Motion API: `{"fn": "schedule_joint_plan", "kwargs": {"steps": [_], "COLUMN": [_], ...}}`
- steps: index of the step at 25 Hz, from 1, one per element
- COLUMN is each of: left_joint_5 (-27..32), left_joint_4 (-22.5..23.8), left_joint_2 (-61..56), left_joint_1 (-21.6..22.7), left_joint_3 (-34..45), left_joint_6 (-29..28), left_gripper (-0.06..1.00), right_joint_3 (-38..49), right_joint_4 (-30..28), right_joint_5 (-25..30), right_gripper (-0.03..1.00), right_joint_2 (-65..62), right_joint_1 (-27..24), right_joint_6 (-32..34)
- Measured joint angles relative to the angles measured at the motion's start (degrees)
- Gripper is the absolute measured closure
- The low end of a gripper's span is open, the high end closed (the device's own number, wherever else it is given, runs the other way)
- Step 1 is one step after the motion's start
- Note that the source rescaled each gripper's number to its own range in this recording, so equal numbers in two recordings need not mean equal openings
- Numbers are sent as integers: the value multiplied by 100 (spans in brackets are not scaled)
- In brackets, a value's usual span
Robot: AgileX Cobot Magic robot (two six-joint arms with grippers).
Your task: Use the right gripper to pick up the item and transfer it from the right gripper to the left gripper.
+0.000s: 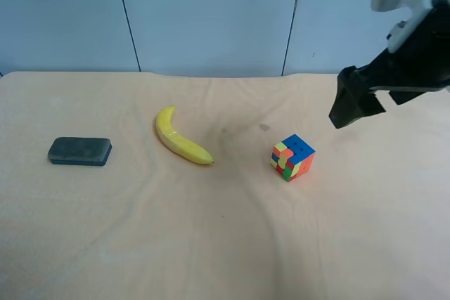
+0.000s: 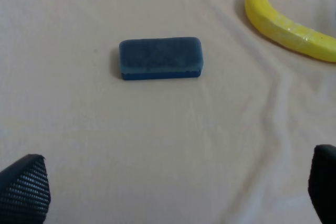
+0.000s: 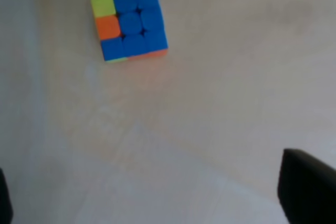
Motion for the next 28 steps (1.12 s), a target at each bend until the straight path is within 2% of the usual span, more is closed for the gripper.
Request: {"fn": "schedule_joint_plan", "kwargs": {"steps": [4, 11, 16, 28], "left_joint_5": [0, 0, 0, 0], "left_joint_4": [0, 0, 0, 0], "left_joint_2": [0, 0, 0, 0], "left_joint_1": [0, 0, 0, 0], "left_joint_3": [0, 0, 0, 0], "left_joint_6": [0, 0, 0, 0], "left_gripper": [-6, -6, -6, -6], "right_joint_3": [-439, -940, -966, -980], "right_joint_4": [36, 122, 323, 173], "right_joint_5": [234, 186, -102, -891], "right_gripper": [-3, -3, -3, -3], "right_joint_2": [703, 1695, 2271, 3152], "right_joint_1": [0, 6, 6, 6], "right_joint_6": [-67, -508, -841, -1071]}}
